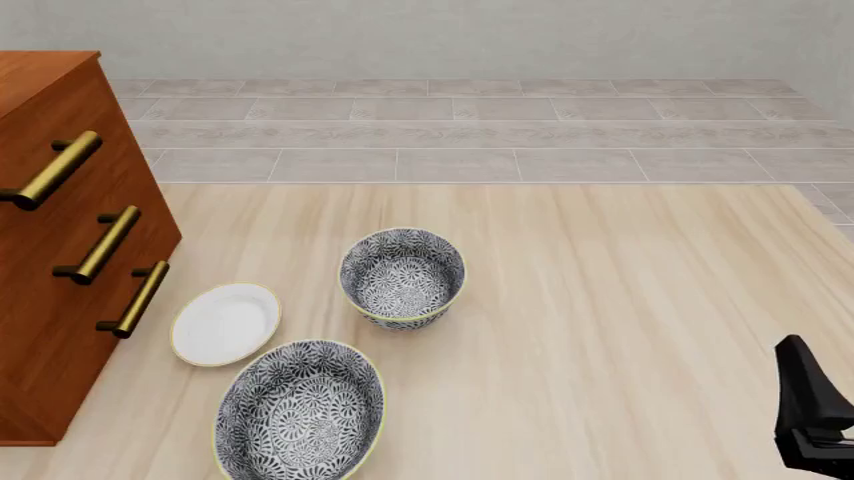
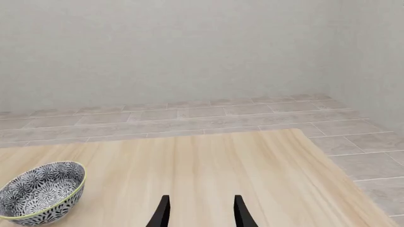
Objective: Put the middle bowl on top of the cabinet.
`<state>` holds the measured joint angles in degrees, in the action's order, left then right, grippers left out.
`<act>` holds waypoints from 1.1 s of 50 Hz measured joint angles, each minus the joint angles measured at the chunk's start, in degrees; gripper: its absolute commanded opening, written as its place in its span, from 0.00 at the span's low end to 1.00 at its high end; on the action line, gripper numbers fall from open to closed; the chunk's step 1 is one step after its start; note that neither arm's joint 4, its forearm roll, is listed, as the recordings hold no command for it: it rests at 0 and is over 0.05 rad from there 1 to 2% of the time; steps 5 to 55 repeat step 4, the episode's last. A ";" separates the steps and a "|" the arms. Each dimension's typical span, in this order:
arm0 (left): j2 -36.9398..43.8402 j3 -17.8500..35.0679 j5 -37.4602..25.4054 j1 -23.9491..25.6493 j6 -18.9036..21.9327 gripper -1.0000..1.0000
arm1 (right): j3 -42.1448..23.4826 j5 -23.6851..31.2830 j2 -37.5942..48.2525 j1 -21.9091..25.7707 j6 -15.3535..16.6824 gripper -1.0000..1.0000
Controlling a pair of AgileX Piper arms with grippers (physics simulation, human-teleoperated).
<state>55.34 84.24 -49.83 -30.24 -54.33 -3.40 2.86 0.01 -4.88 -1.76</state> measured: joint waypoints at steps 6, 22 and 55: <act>-2.03 -0.68 0.56 1.23 -0.09 1.00 | 0.02 -0.02 0.00 -0.03 0.03 1.00; -2.03 -0.68 0.56 1.23 -0.09 1.00 | 0.02 -0.02 0.00 -0.03 0.03 1.00; -2.03 -0.68 0.56 1.23 -0.09 1.00 | 0.02 -0.02 0.00 -0.03 0.03 1.00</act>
